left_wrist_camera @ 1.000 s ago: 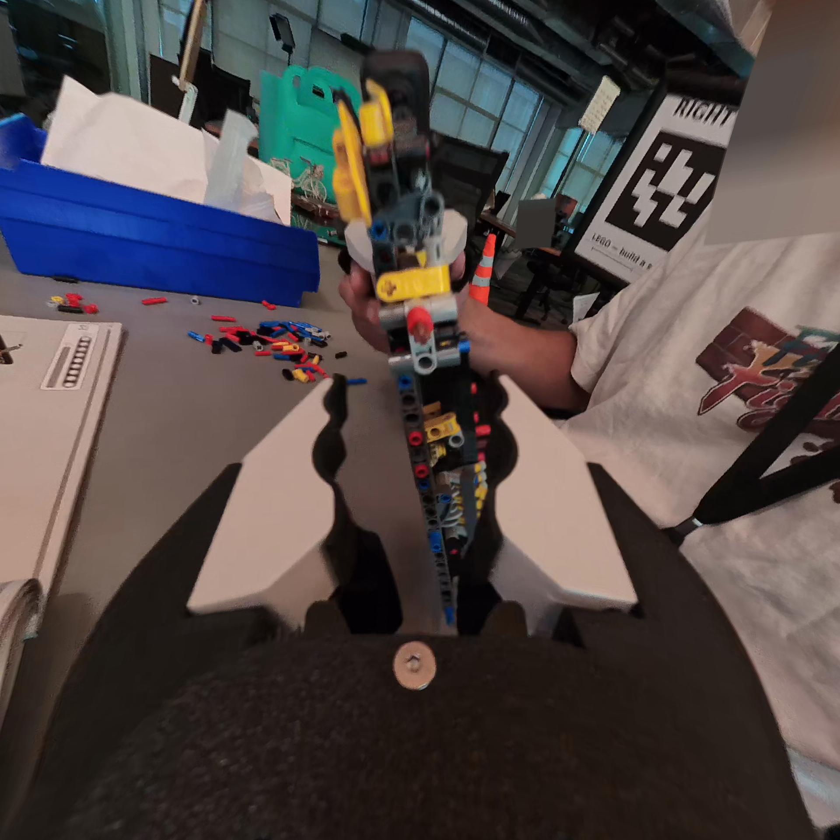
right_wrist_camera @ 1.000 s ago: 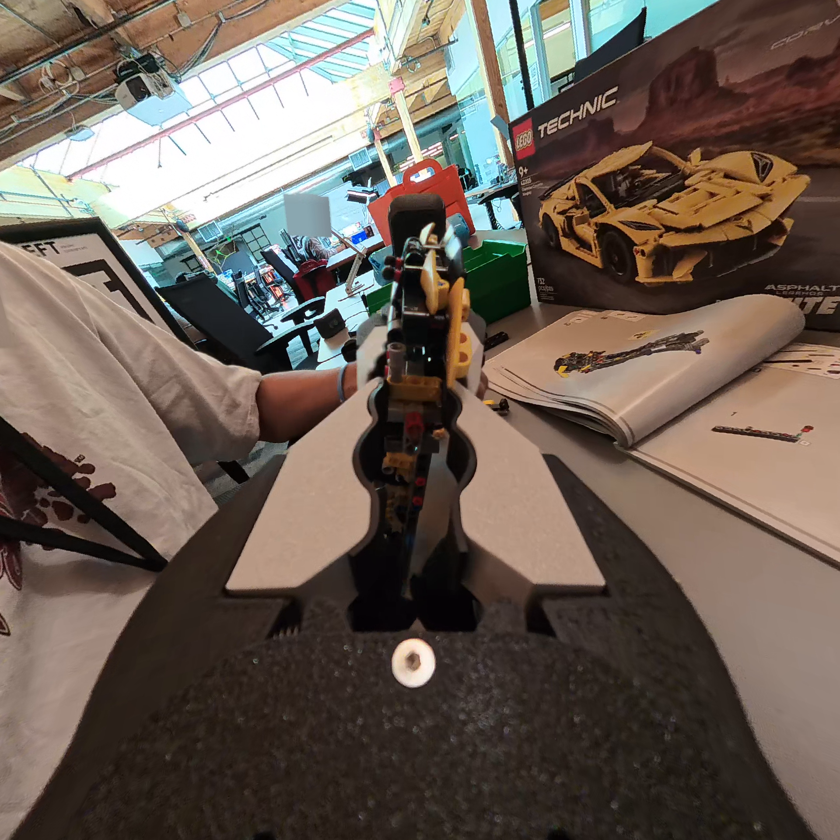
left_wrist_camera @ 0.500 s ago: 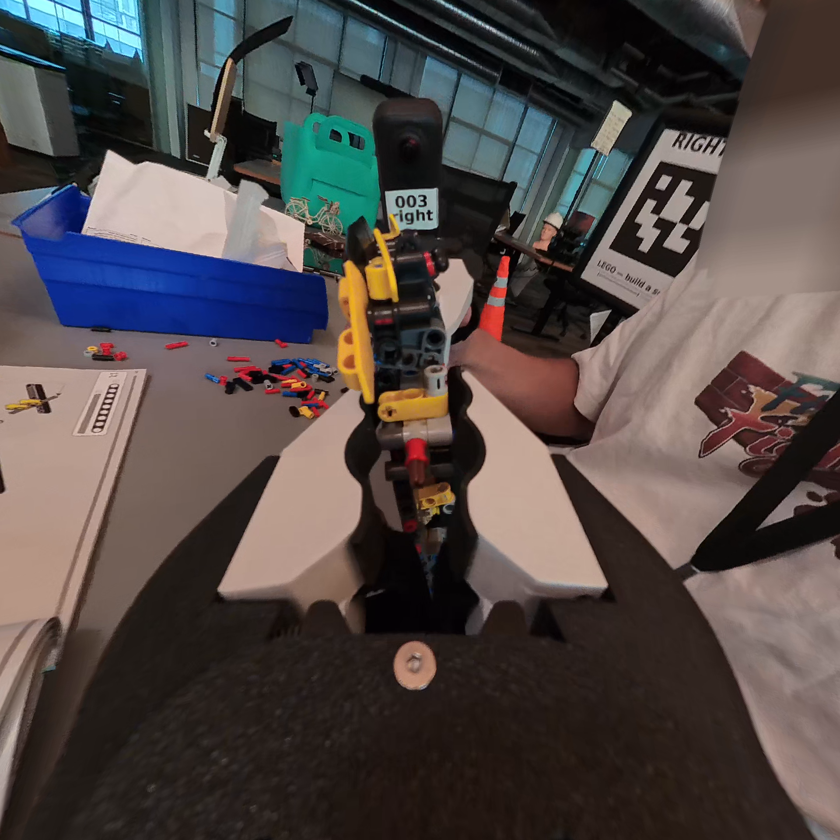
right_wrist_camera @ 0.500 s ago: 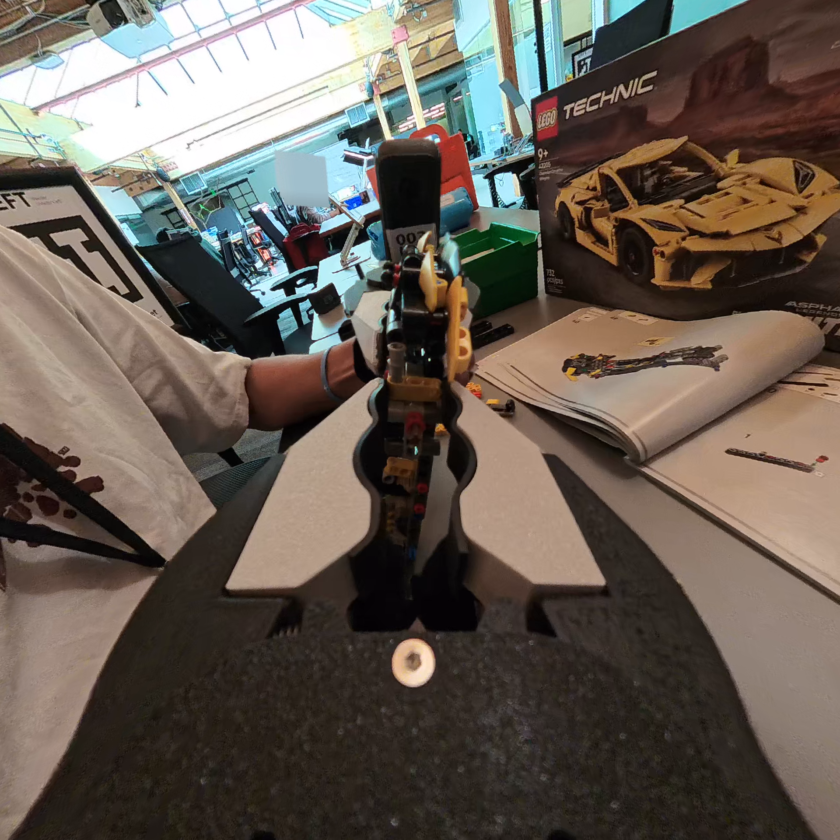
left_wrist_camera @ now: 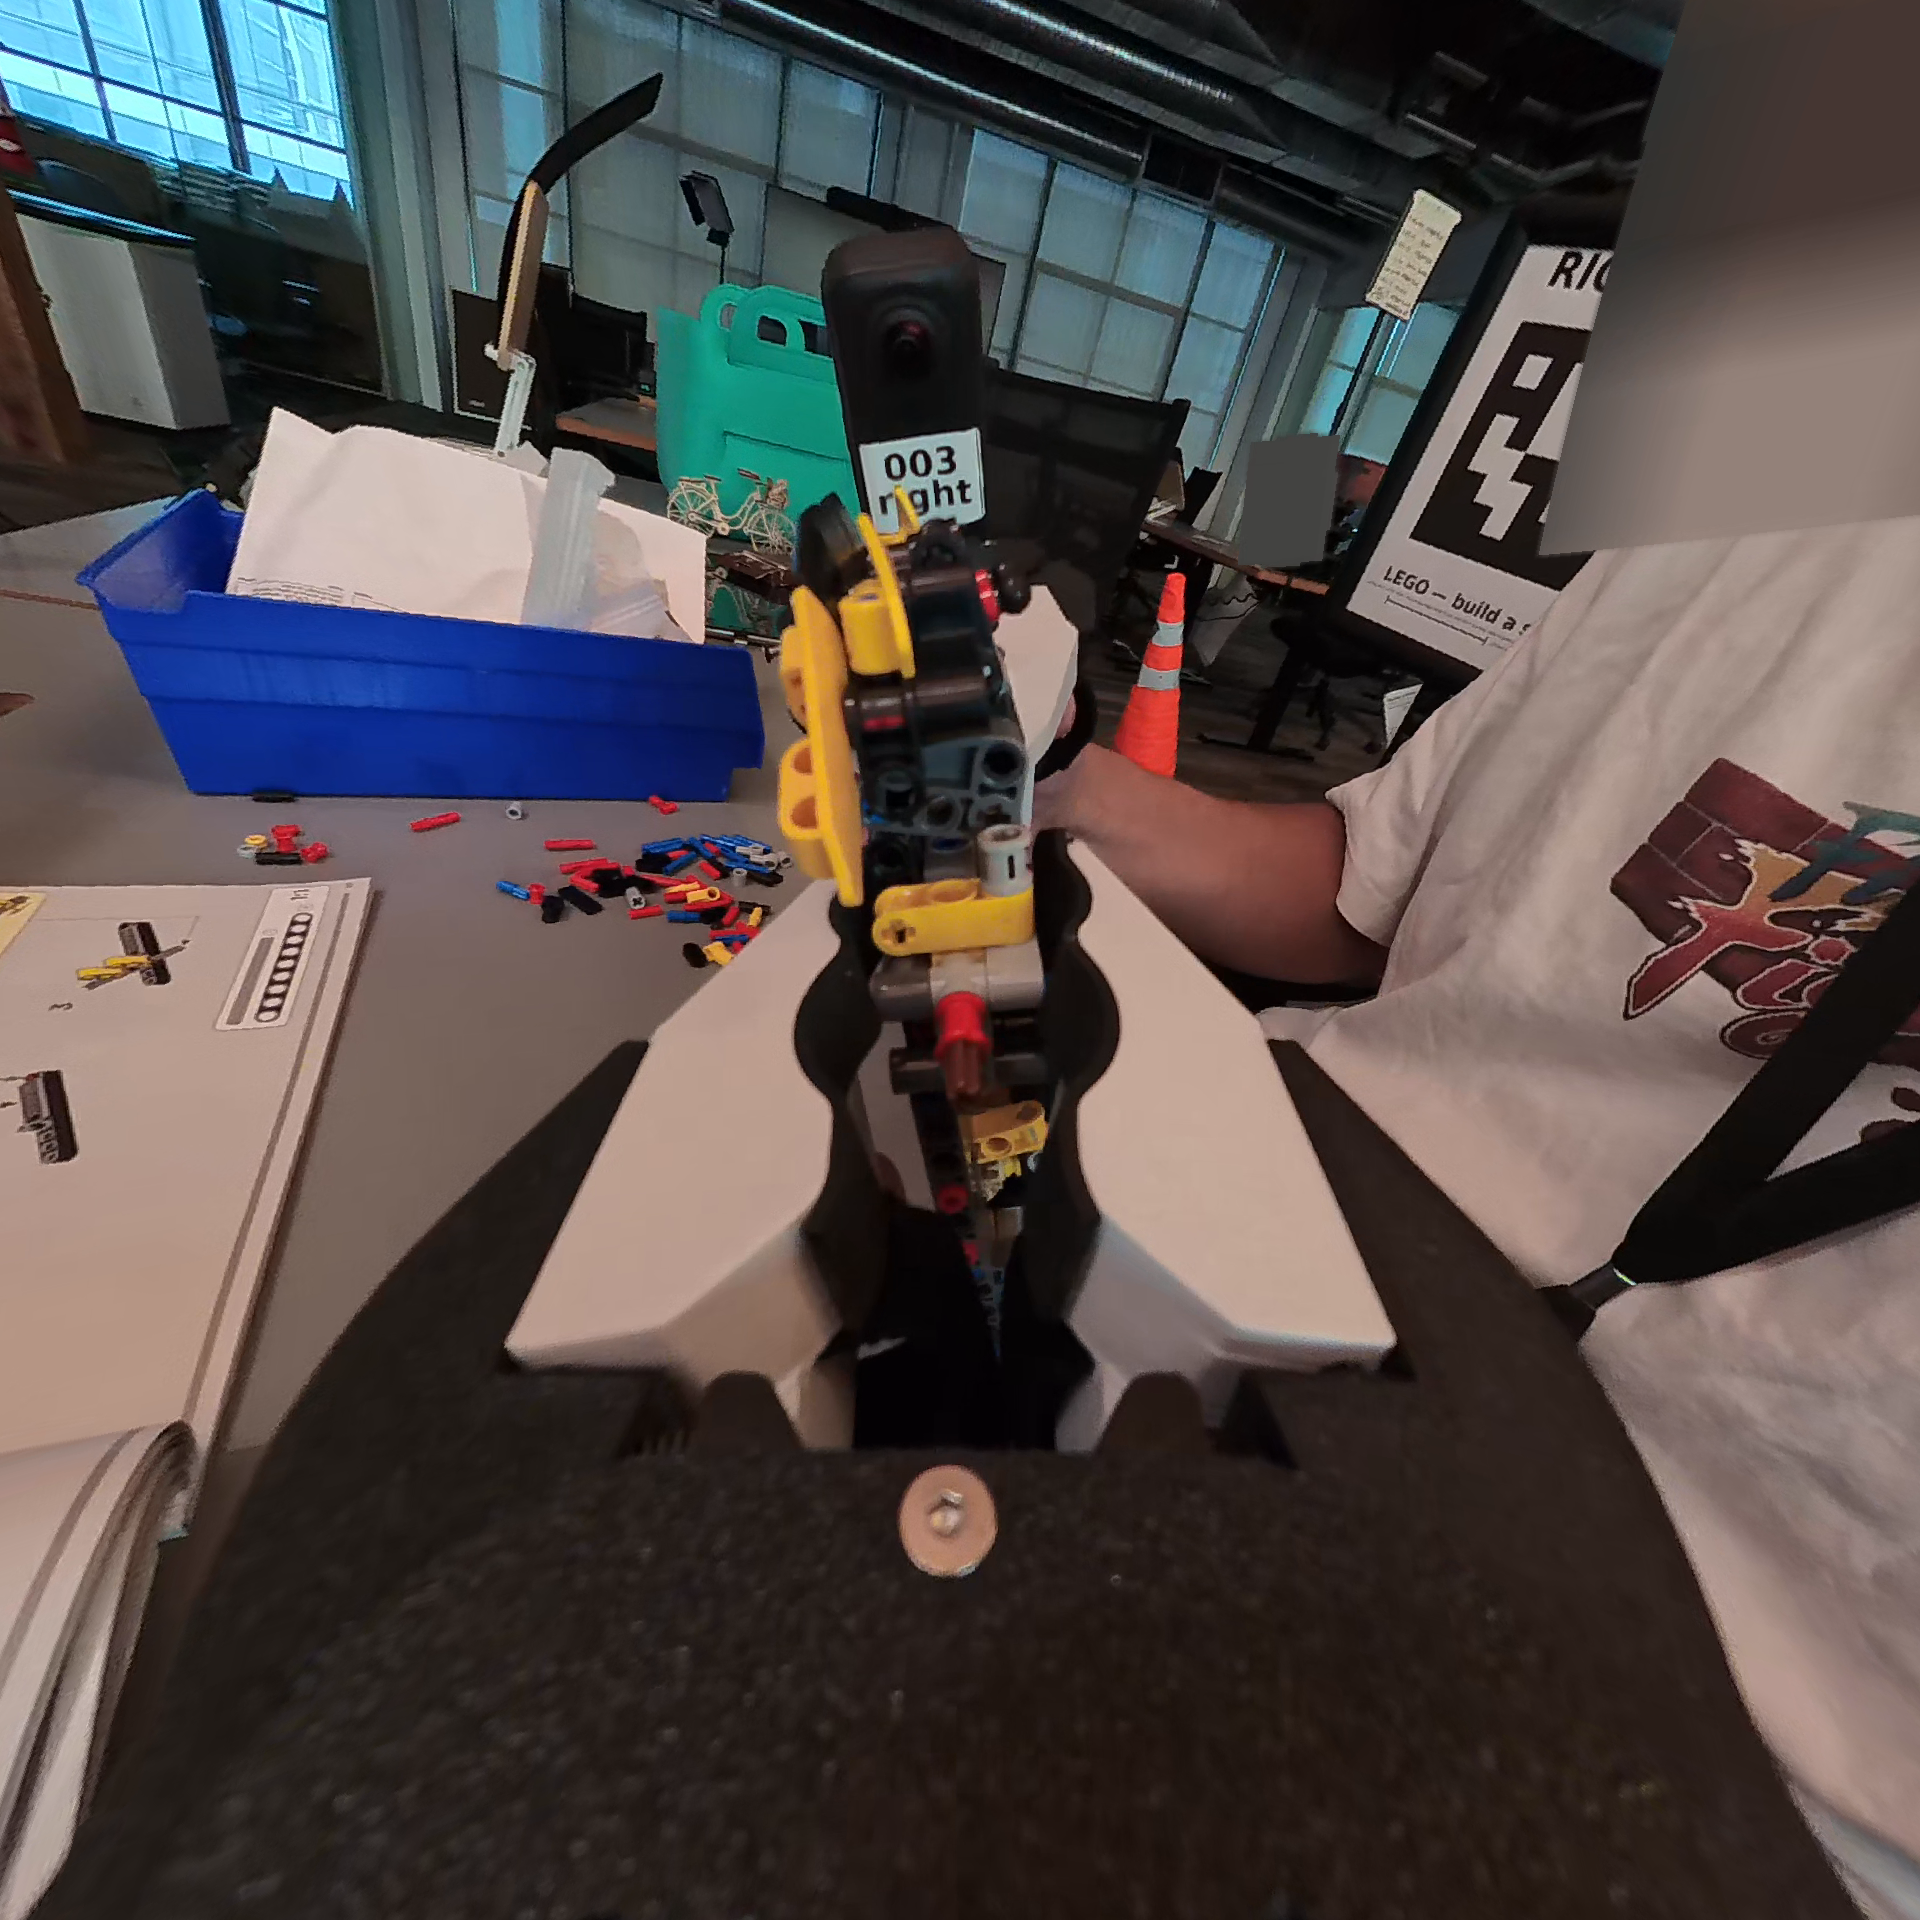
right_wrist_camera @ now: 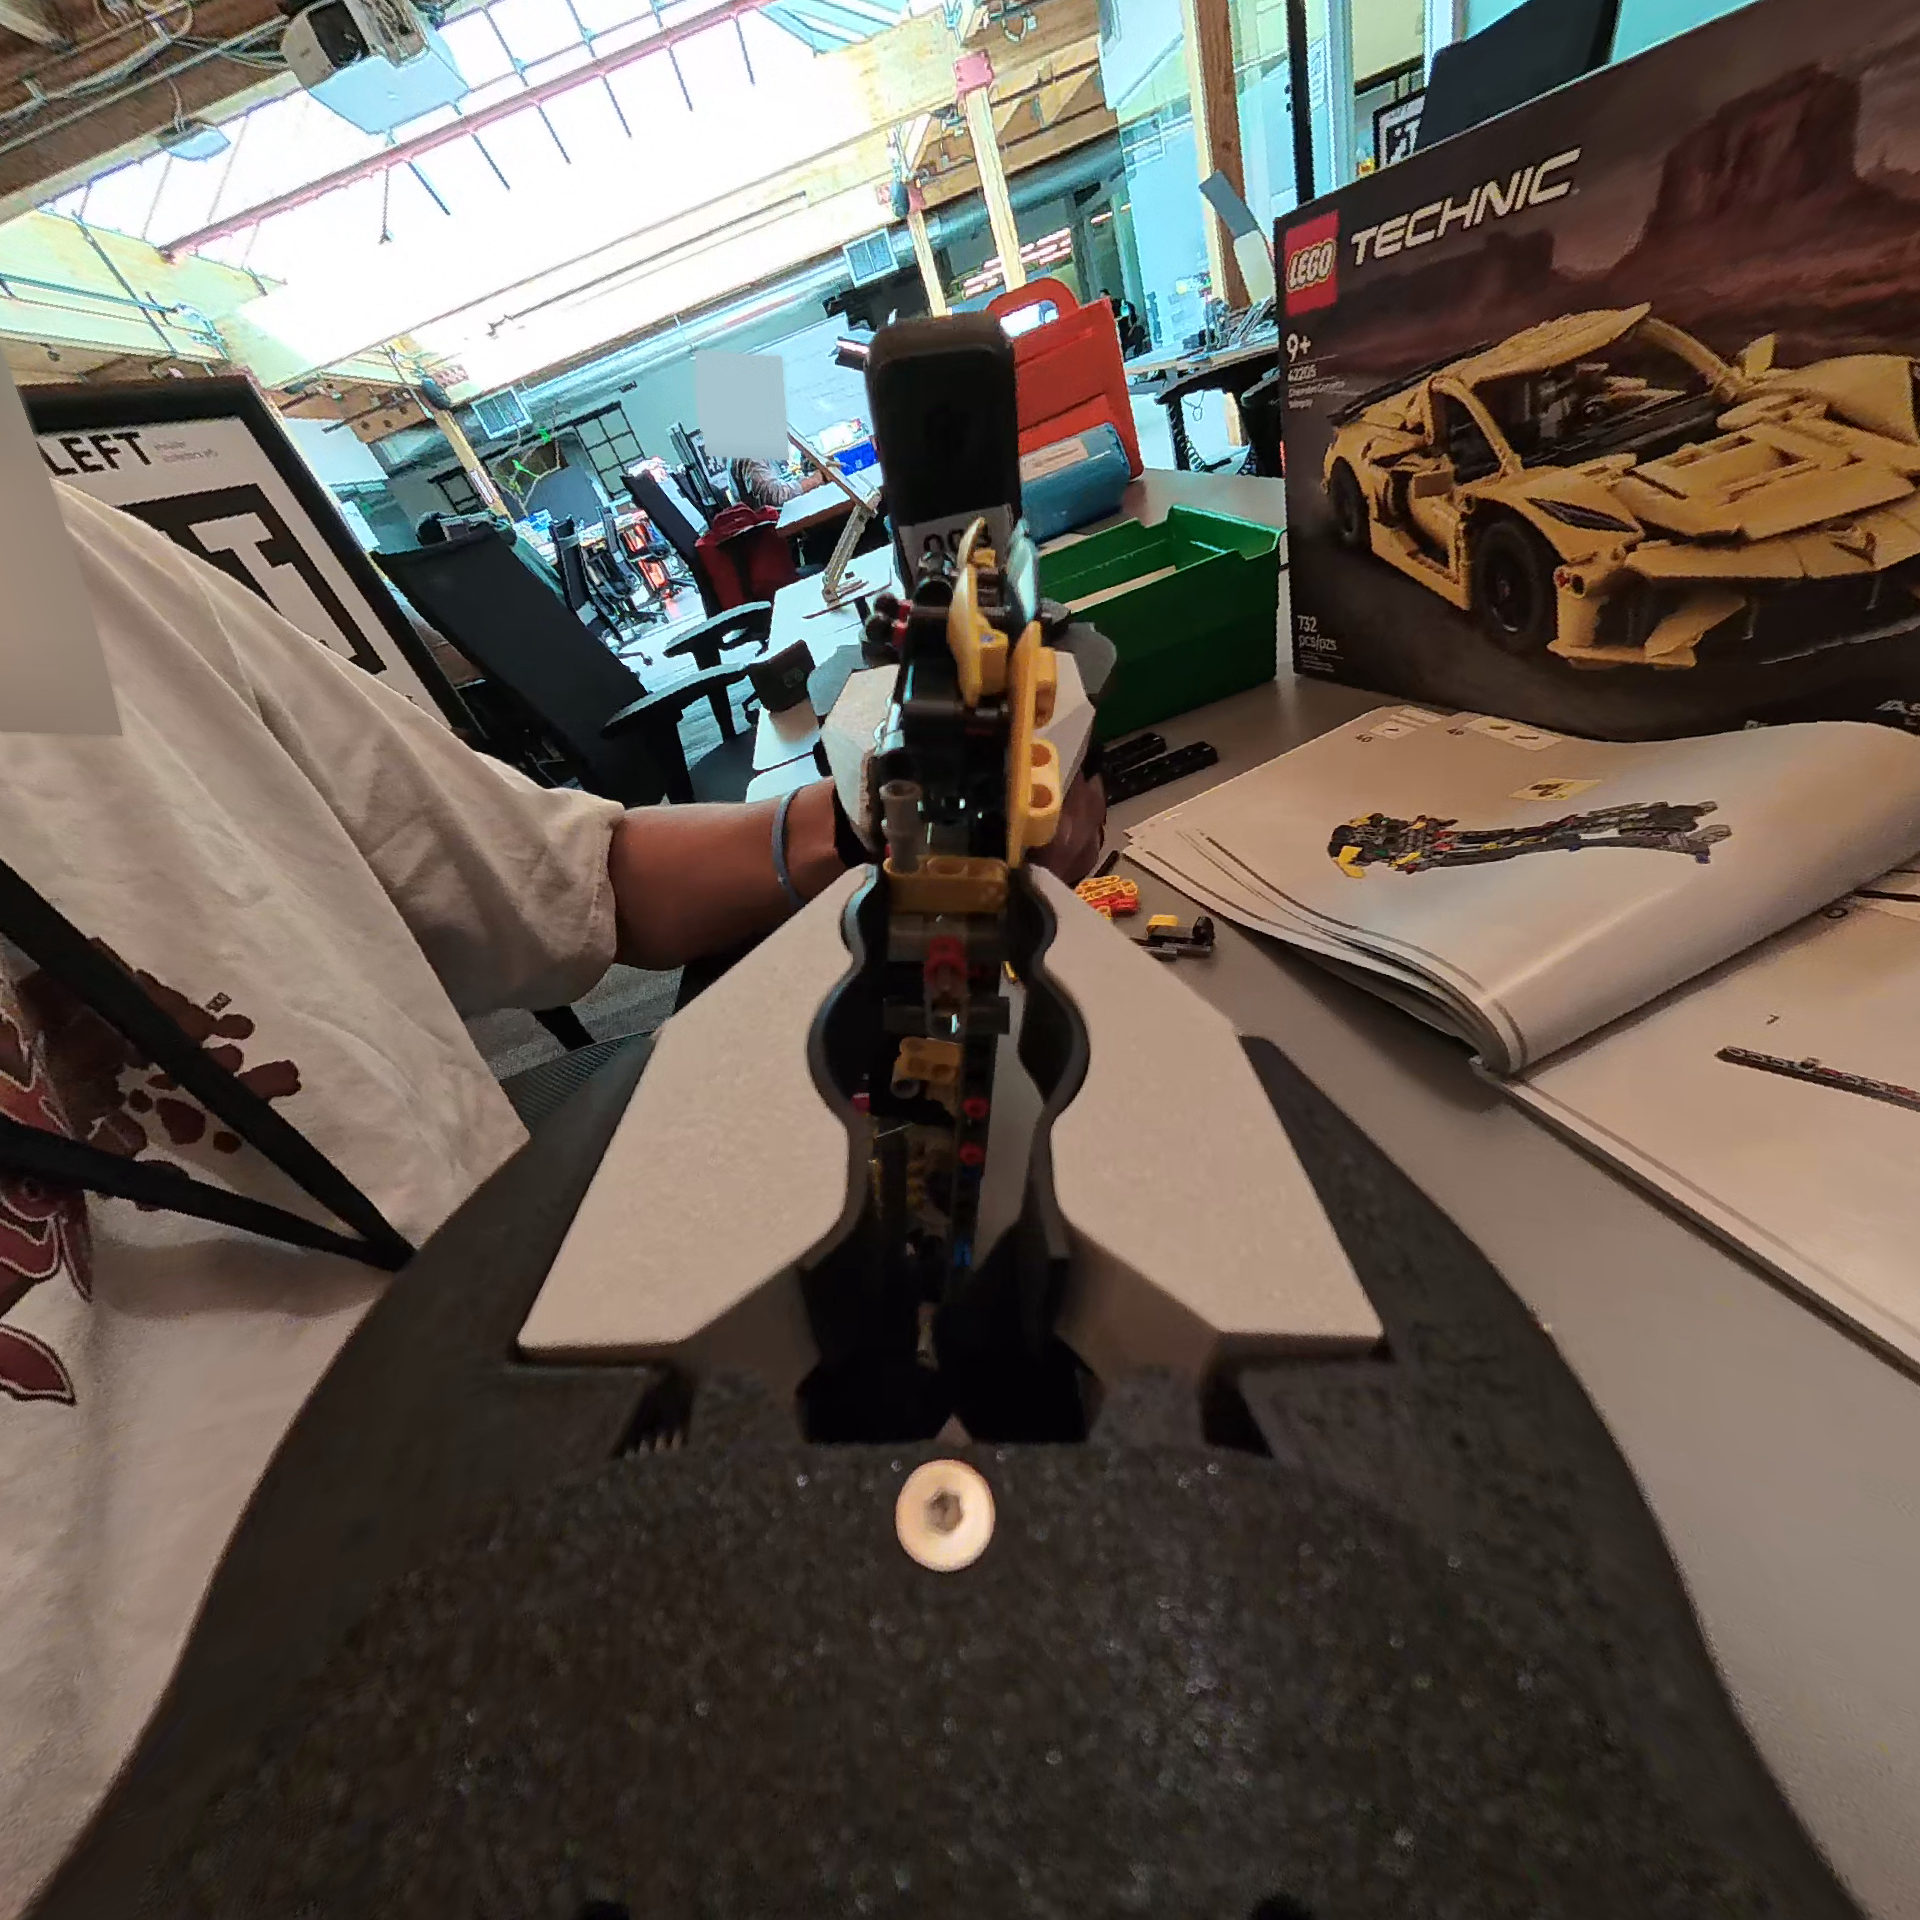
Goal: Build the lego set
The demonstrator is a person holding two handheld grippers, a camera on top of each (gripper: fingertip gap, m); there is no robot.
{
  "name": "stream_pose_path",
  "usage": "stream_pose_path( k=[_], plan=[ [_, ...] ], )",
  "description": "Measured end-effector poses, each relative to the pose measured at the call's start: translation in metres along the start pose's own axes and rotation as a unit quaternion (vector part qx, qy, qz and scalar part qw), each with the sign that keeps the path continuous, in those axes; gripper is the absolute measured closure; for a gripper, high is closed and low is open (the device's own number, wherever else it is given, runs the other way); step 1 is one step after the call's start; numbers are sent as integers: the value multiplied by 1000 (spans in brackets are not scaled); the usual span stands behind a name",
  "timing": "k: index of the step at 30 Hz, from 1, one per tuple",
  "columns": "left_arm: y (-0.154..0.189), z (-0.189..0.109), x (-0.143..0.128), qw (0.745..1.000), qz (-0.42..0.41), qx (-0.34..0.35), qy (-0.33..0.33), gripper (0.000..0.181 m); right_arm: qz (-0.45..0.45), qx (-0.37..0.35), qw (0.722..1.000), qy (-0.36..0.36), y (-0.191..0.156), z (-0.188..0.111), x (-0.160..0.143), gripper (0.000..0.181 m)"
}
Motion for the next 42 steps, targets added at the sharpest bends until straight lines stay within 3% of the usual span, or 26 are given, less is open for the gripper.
stream_pose_path(
  k=[15,21,24,26,28,31,36,42],
  plan=[
    [1,1,-1,1000,-6,-6,1,155,-54,-13,998,-30,-4,-2,2,160],
    [0,0,-1,1000,6,1,-3,156,46,12,999,3,2,-2,-1,160],
    [0,0,-1,1000,7,0,-1,155,45,13,999,-3,2,-2,-1,161],
    [0,0,-1,1000,8,-1,-3,155,8,6,1000,-3,0,-2,-1,160],
    [0,-2,-1,1000,1,-6,-4,155,-85,-14,996,-16,-5,-1,-1,159],
    [1,0,-1,1000,0,-8,-4,155,-133,-28,990,-35,-8,-2,1,160],
    [5,2,0,999,32,1,-9,155,44,5,999,-2,-4,-4,1,159],
    [5,2,2,999,49,15,-10,155,54,-28,998,25,-4,-2,4,159]
  ],
)
Point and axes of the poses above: each gripper's, where its closed fingertips meet, z out along the fingers, x out of its top, y = z × x across the jaws, the point moved 5 cm from there along -z, back along the fingers, and after that the axes turned 11 degrees about y, right-handed, at the moved point
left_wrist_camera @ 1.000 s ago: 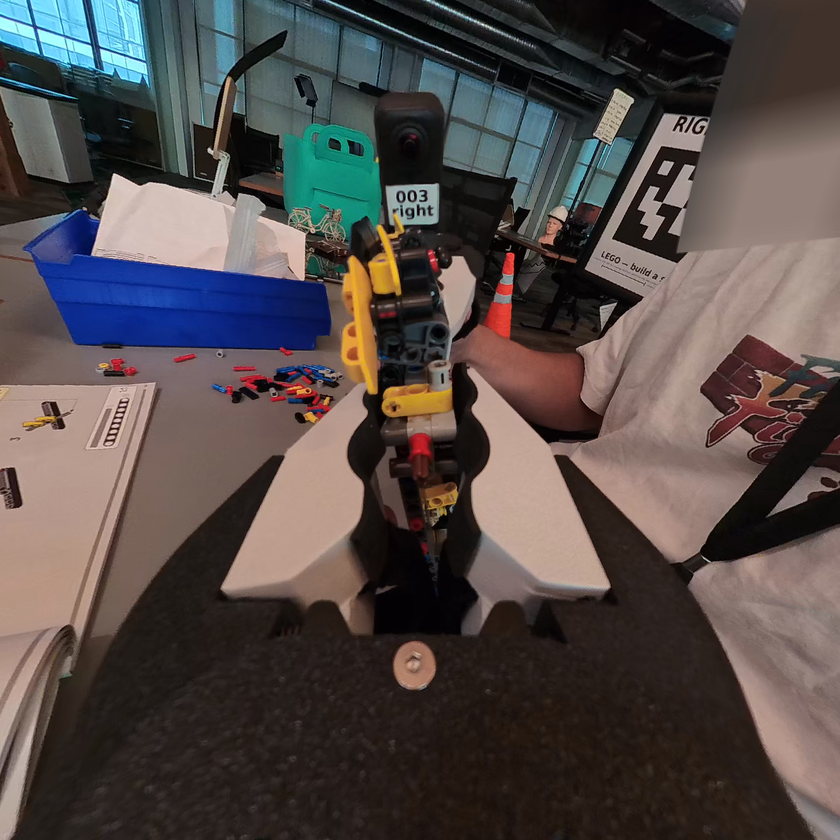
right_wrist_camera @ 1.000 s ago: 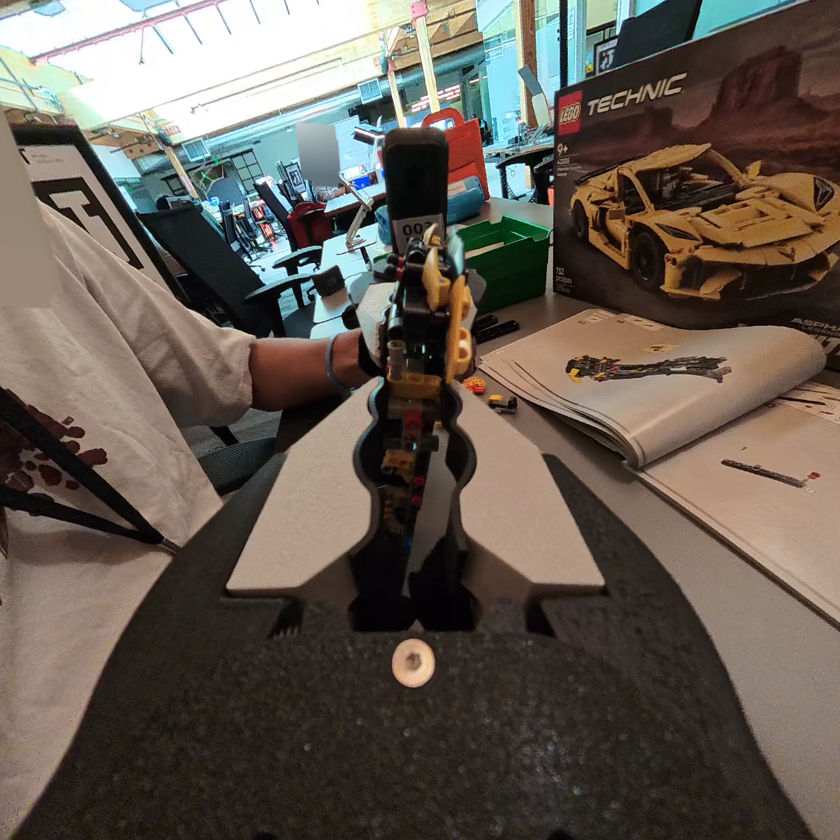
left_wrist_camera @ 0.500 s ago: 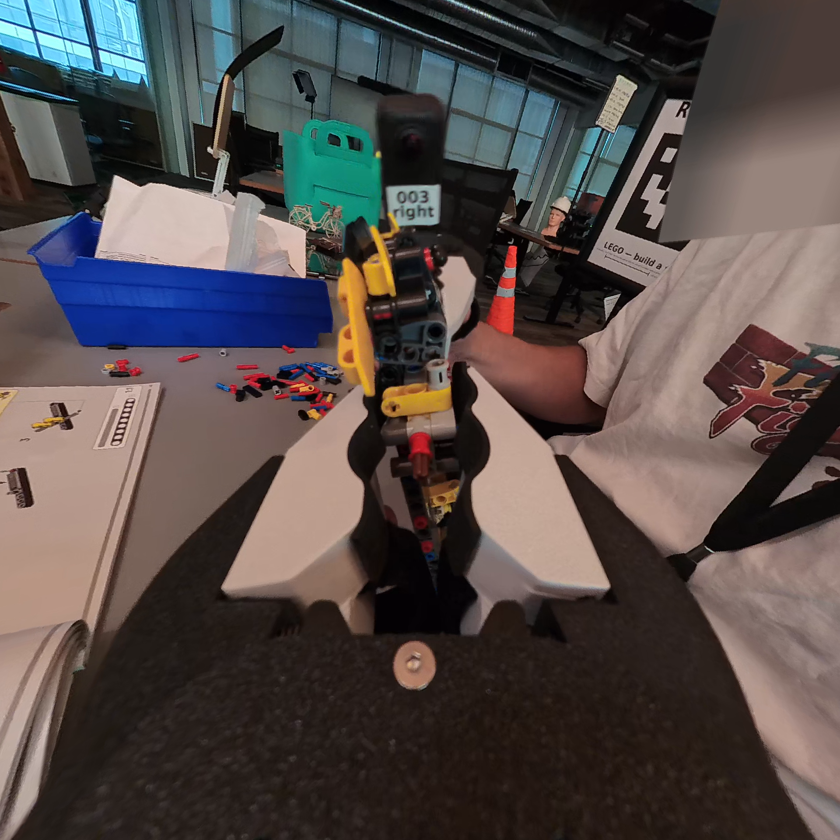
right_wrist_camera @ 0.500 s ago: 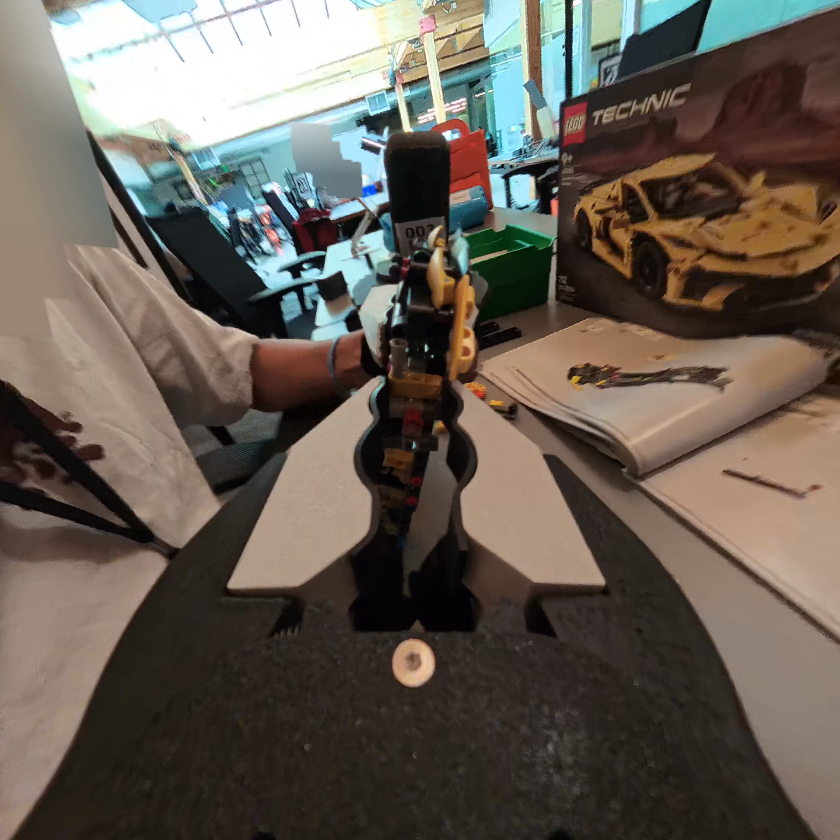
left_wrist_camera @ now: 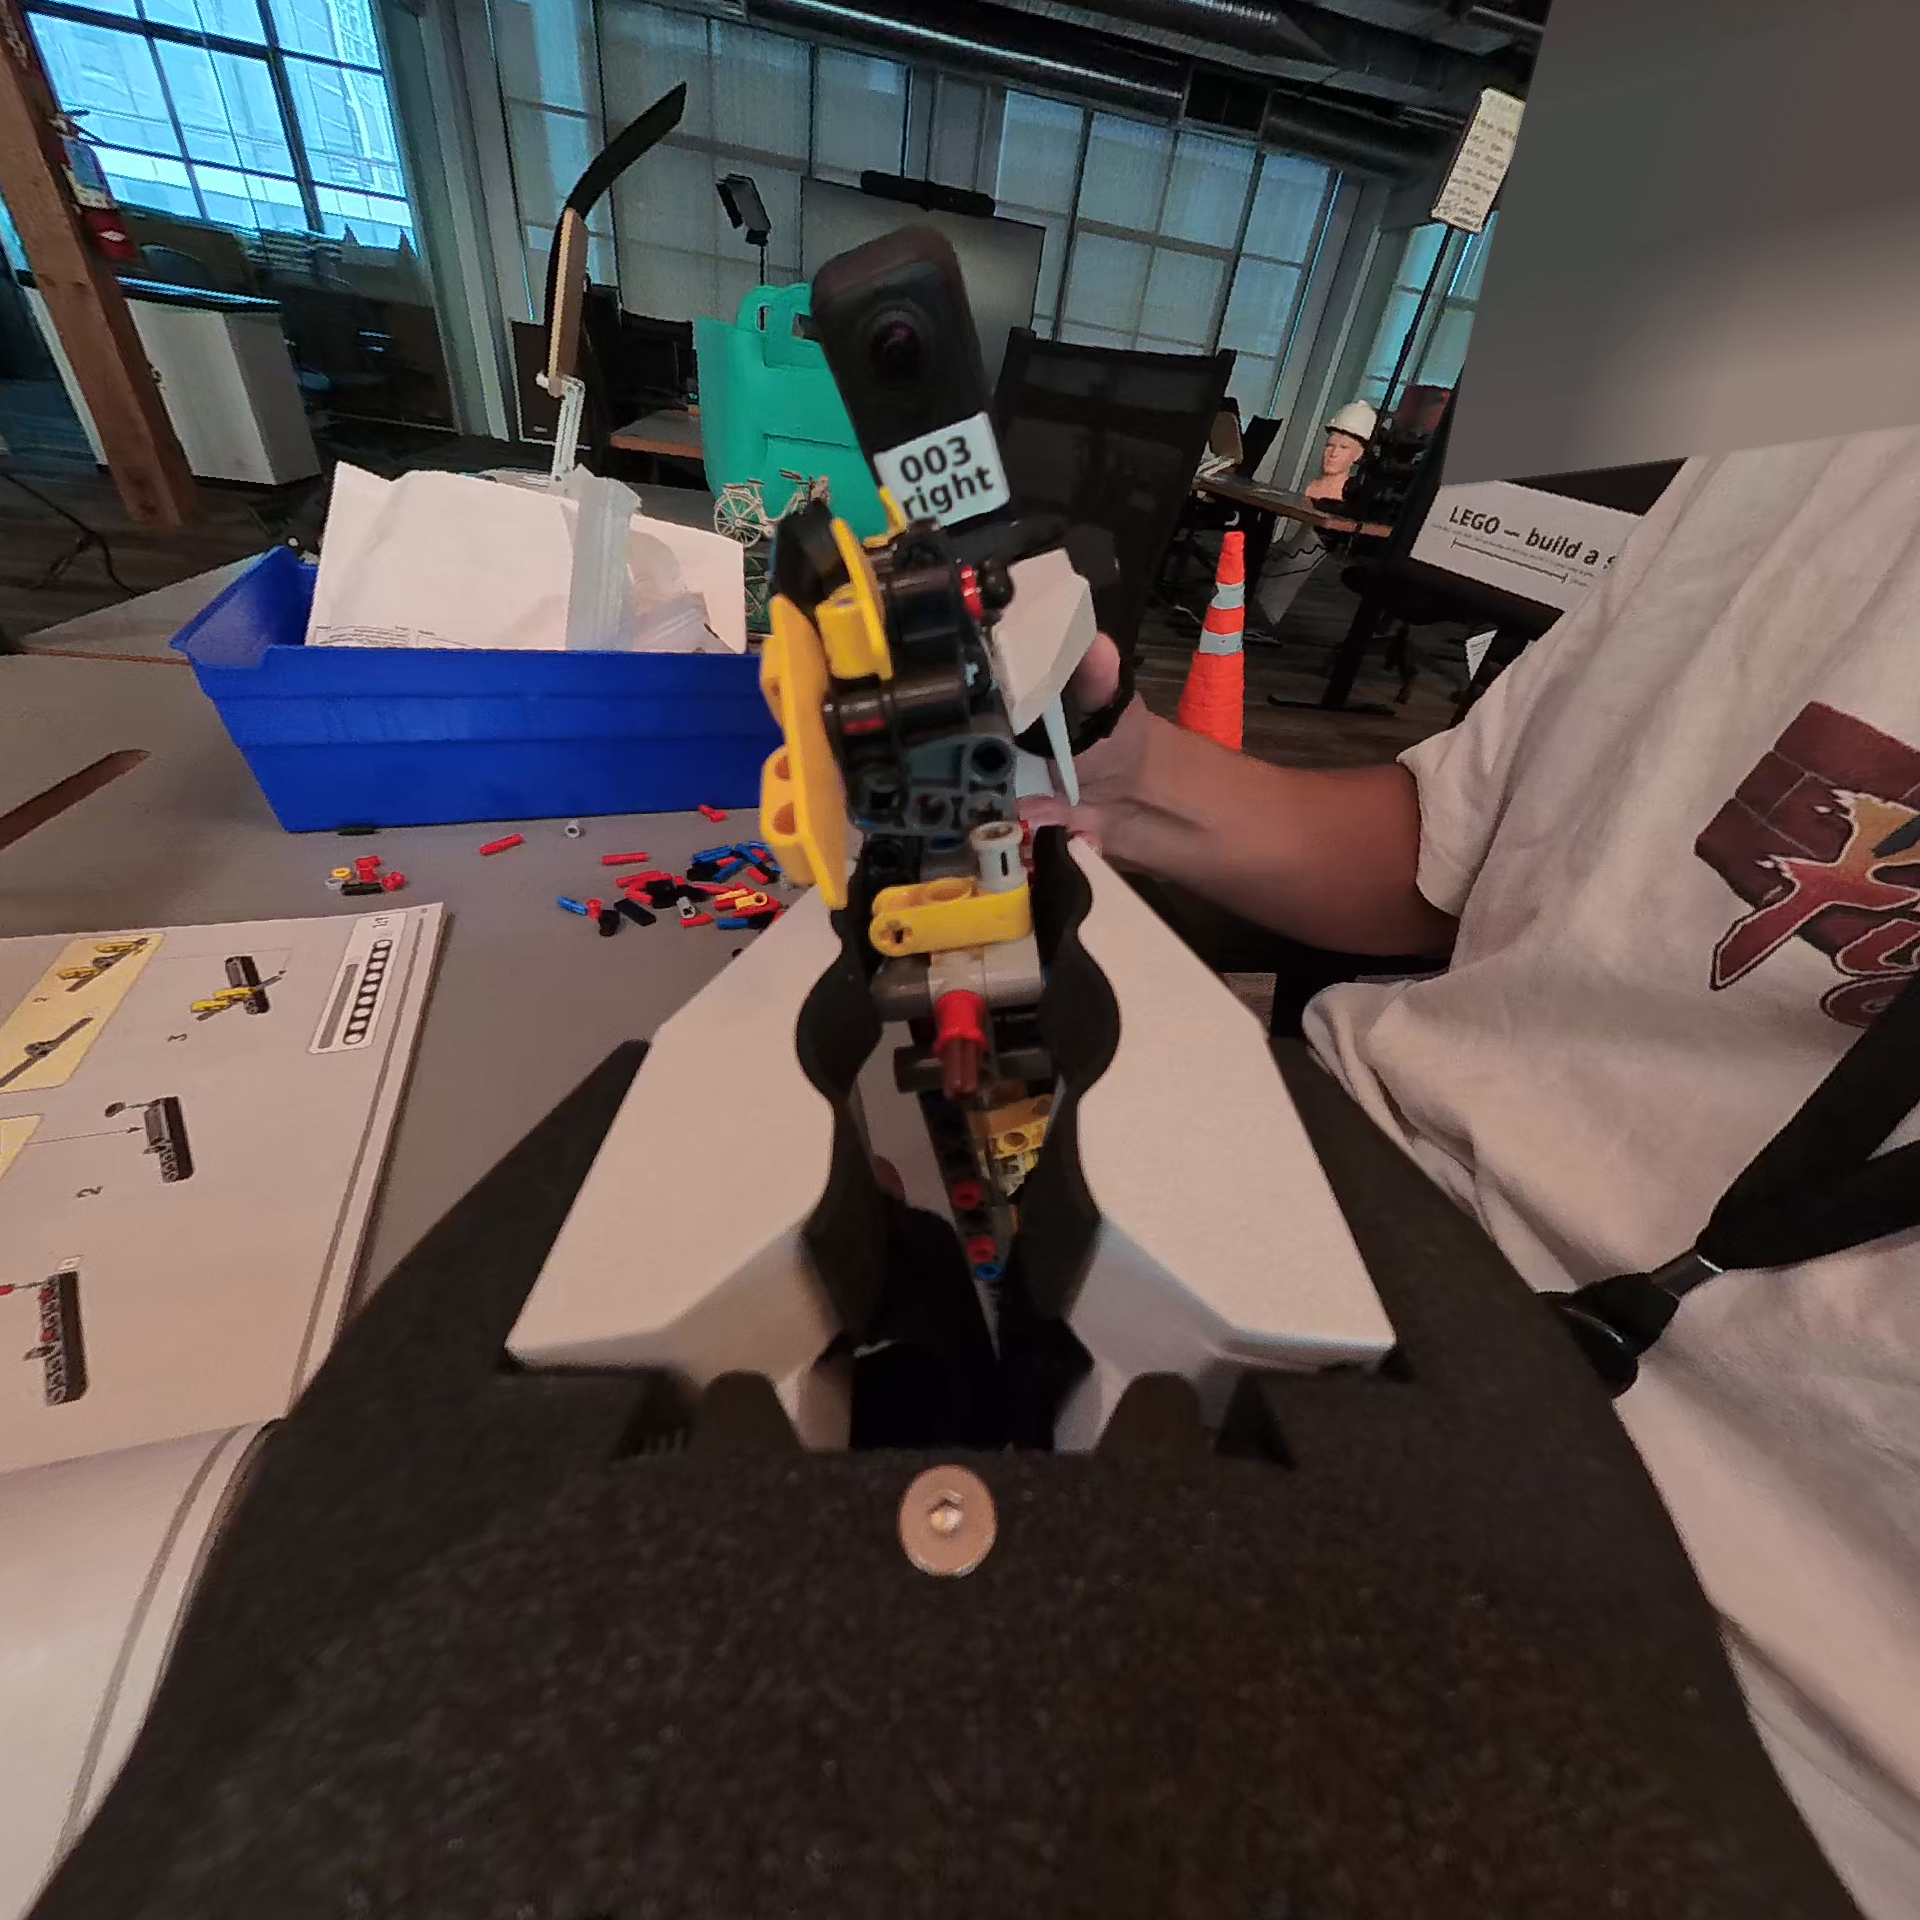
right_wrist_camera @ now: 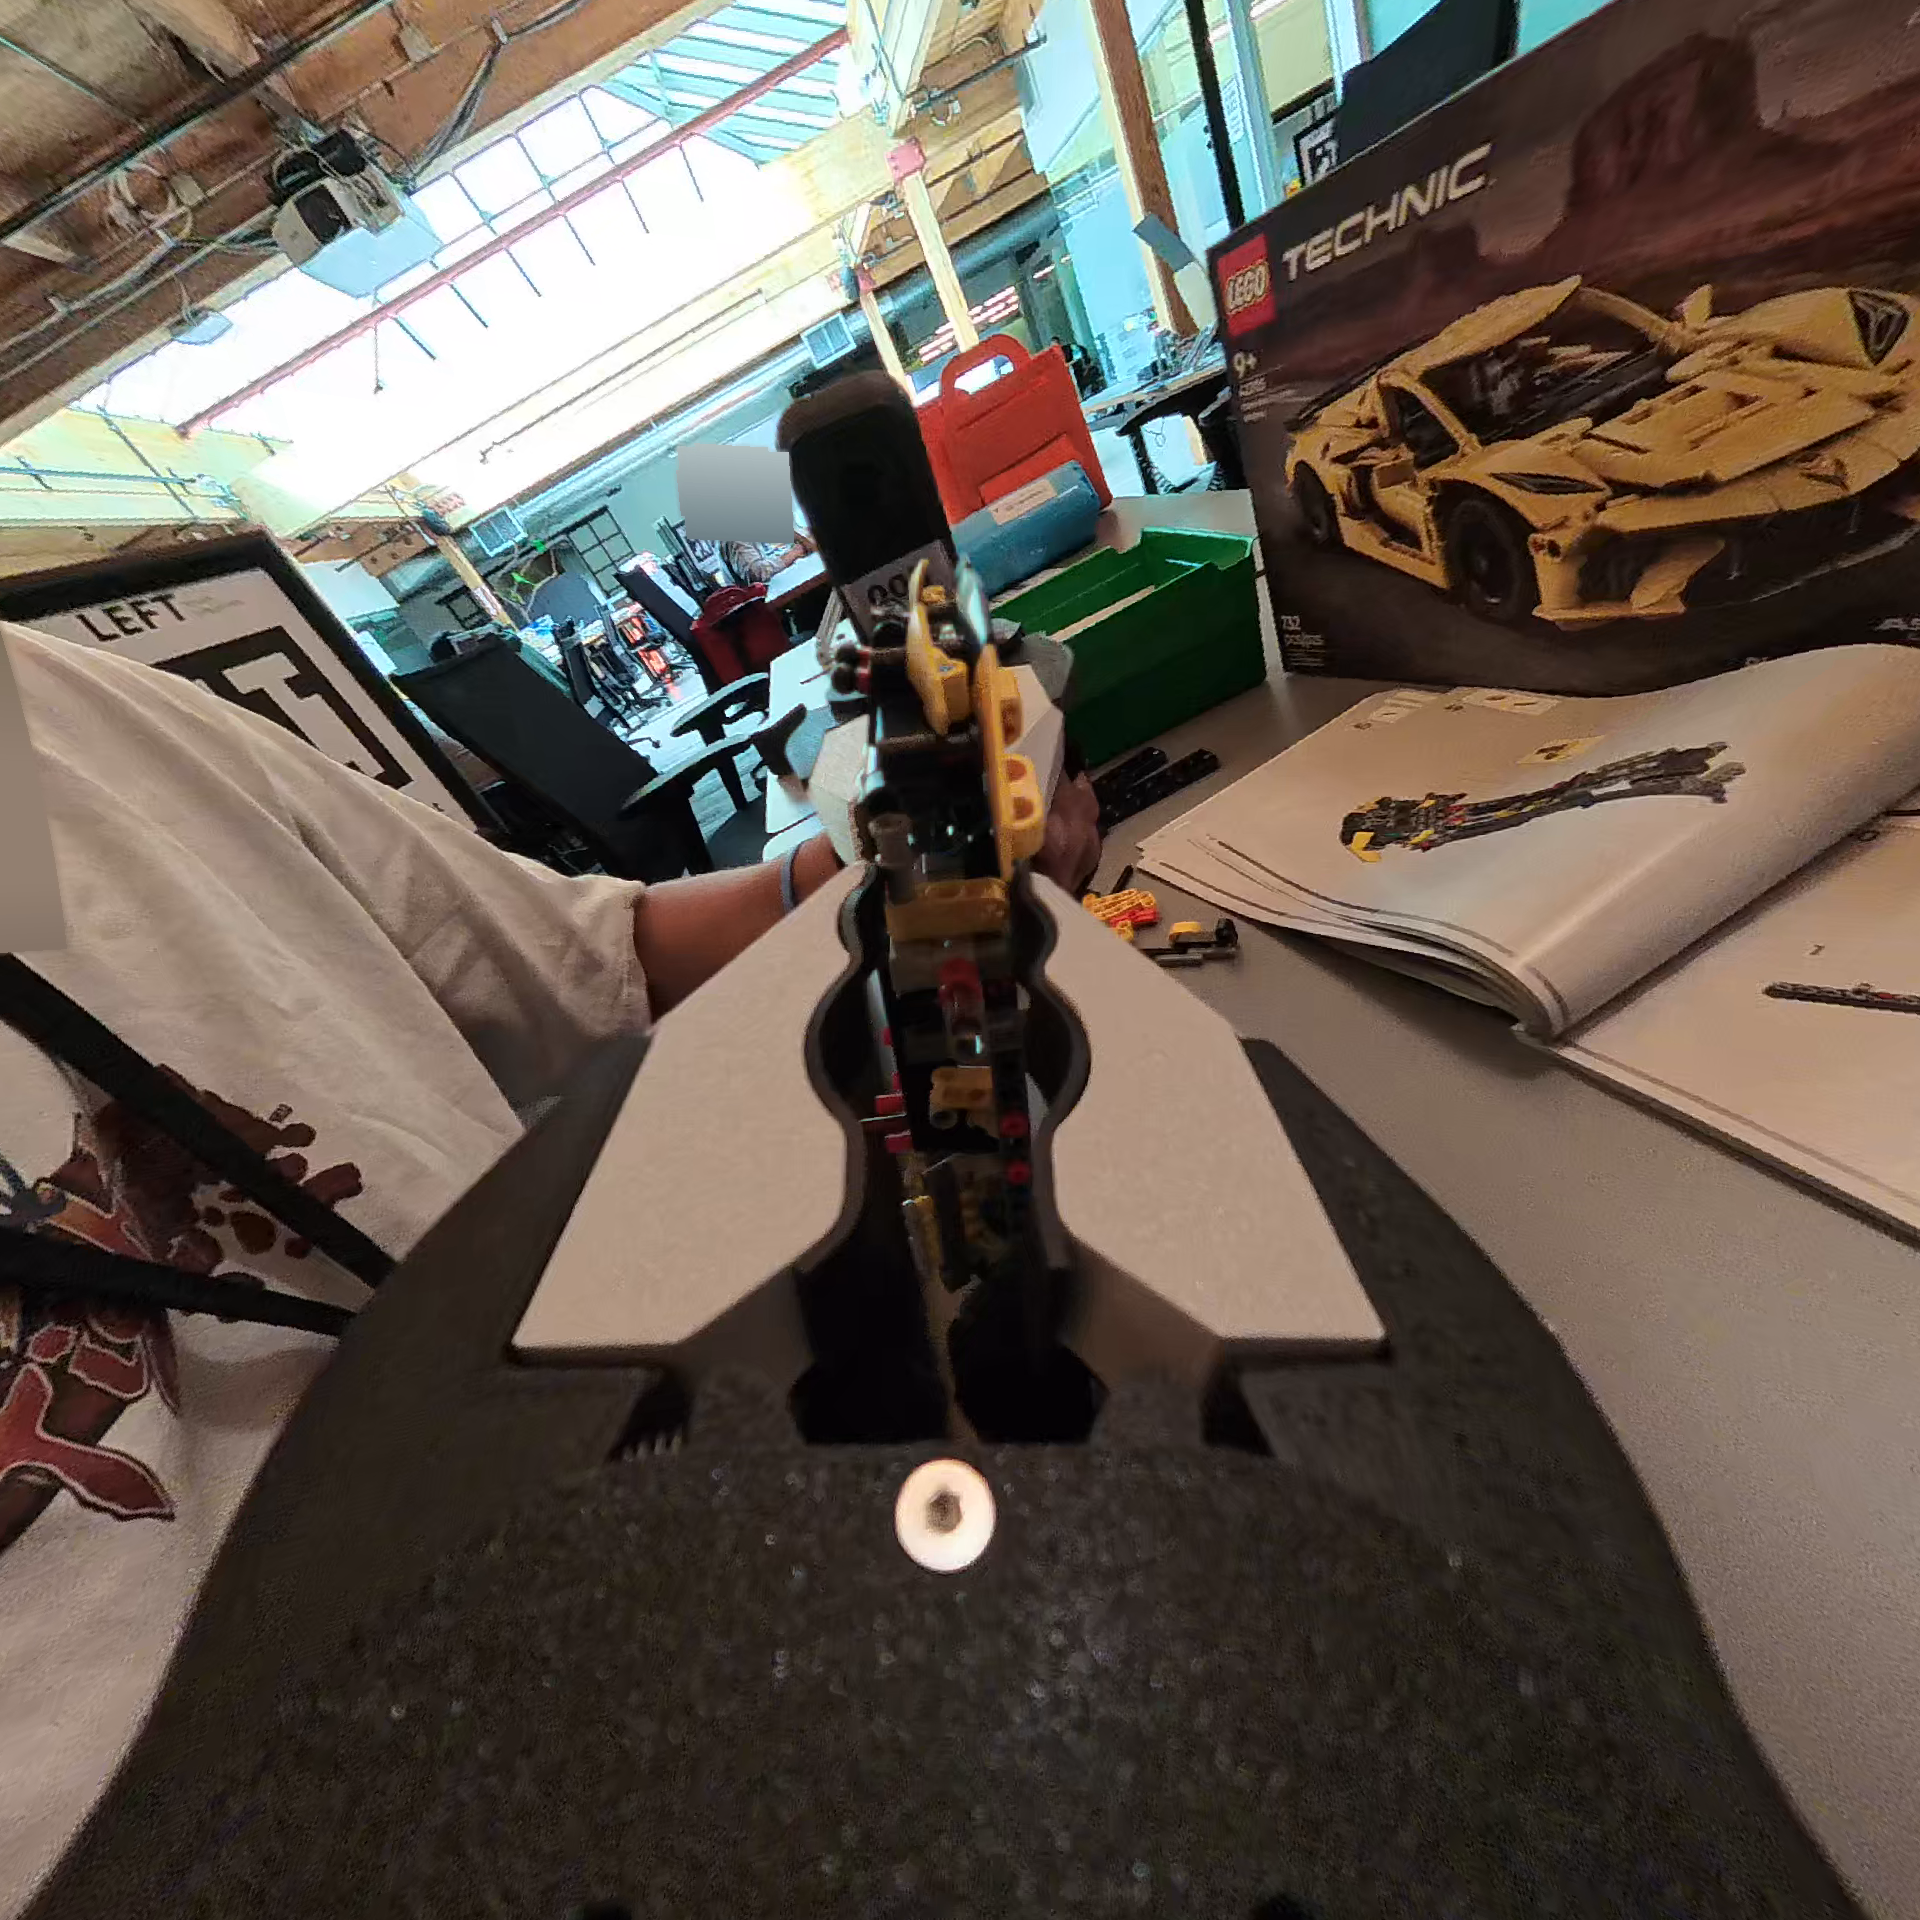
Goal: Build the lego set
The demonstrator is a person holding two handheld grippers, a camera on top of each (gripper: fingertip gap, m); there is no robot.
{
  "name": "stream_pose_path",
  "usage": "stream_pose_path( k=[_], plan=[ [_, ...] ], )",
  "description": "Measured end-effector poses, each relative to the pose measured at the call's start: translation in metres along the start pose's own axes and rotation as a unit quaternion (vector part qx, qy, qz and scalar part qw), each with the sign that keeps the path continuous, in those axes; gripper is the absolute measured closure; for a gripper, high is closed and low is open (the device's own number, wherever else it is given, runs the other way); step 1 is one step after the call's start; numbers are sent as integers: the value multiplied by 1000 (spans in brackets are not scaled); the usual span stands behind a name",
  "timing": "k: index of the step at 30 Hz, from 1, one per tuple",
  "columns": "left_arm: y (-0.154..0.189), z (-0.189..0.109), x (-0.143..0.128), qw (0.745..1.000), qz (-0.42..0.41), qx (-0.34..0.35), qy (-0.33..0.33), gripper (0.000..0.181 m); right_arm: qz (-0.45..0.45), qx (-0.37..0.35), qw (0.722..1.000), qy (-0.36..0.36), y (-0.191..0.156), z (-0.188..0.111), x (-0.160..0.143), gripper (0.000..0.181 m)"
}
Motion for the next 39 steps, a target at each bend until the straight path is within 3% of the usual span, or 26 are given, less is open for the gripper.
stream_pose_path(
  k=[6,12,16,23,31,39],
  plan=[
    [3,0,0,1000,-6,-11,5,155,-42,-3,999,5,-6,-1,-2,160],
    [3,-2,-1,1000,2,-12,8,156,60,50,996,34,1,-1,-4,160],
    [2,-3,-1,1000,1,-12,7,155,51,38,998,23,1,0,-3,161],
    [-5,-2,-2,1000,-21,8,4,155,-90,-68,993,-38,0,0,0,158],
    [-2,4,1,998,20,57,-2,155,-131,-198,971,15,-7,8,2,163],
    [5,12,3,994,59,95,3,155,-180,-308,933,52,-15,-4,-1,159]
  ],
)
Point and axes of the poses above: each gripper's, where its closed fingertips meet, z out along the fingers, x out of its top, y = z × x across the jaws, the point moved 5 cm from there along -z, back along the fingers, and after that the axes turned 11 degrees about y, right-handed, at the moved point
